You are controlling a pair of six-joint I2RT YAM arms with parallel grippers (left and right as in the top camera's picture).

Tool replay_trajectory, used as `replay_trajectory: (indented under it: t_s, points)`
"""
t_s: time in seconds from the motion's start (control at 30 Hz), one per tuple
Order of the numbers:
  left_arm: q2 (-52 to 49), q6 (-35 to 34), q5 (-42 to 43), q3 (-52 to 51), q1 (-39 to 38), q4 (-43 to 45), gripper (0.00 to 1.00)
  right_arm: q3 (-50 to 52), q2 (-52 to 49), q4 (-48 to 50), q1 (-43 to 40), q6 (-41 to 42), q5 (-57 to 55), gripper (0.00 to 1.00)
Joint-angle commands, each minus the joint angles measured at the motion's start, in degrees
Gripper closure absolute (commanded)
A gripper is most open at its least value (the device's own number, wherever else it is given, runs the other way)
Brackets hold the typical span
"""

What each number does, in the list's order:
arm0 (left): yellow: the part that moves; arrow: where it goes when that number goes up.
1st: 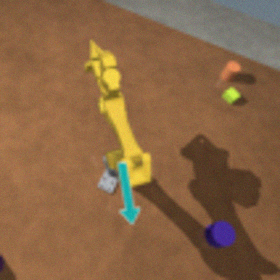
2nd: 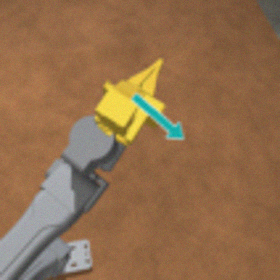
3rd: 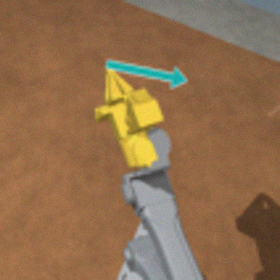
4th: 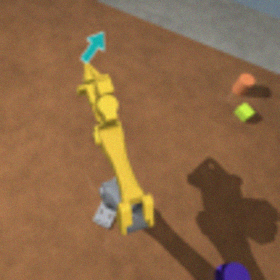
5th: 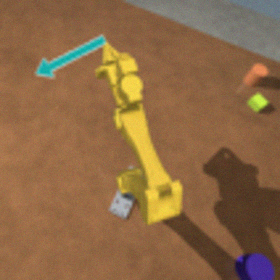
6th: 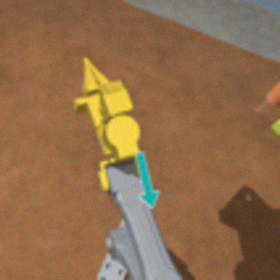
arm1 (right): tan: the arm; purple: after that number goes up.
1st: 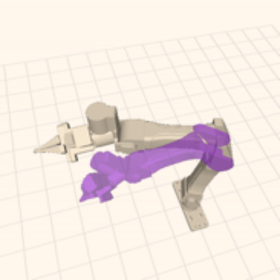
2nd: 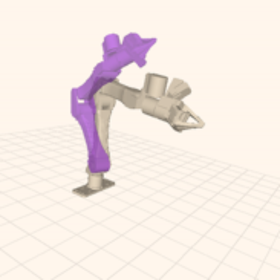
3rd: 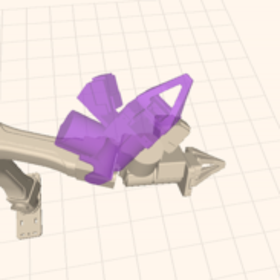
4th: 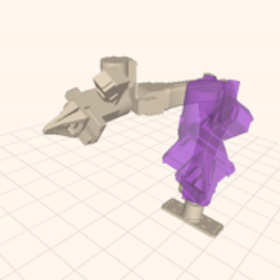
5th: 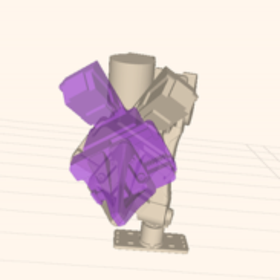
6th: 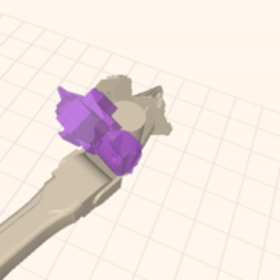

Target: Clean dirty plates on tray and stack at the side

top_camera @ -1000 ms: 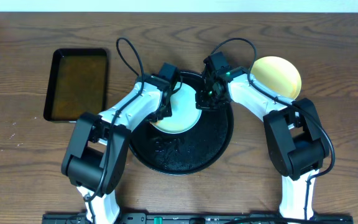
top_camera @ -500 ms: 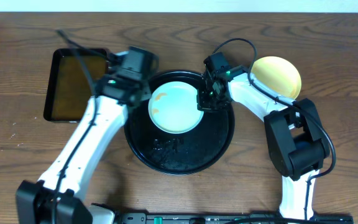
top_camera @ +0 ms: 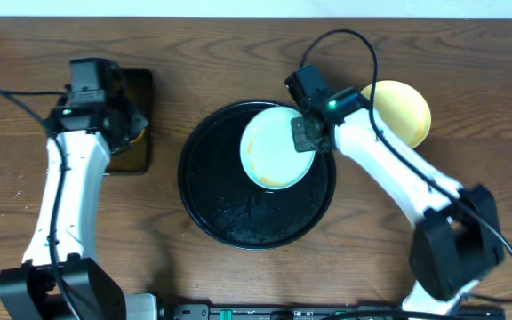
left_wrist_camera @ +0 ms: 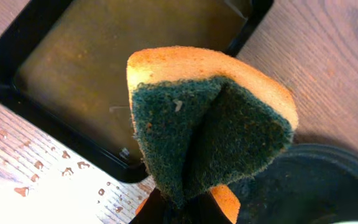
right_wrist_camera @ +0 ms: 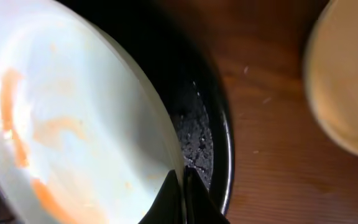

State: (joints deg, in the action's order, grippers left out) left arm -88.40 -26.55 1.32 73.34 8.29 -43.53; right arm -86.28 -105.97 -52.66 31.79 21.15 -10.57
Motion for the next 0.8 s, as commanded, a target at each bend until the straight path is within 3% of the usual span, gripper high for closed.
replay_trajectory:
  t_s: [0.0,0.37,0.77]
  points:
    - [-0.3,1.0,4.5,0.8,2.1,-0.1,0.92,-1.0,2.6,-0.2,3.4,-1.6,-9.7,0.99]
    - [-0.6,4.0,5.6,0.3,2.8,4.1,0.92,-1.6,3.9,0.2,15.2,-7.9,-40.2,0.99]
    - [-5.6,4.9,5.8,0.0,5.8,1.8,0.92,-1.8,3.9,10.6,23.1,-26.3,-63.2,0.99]
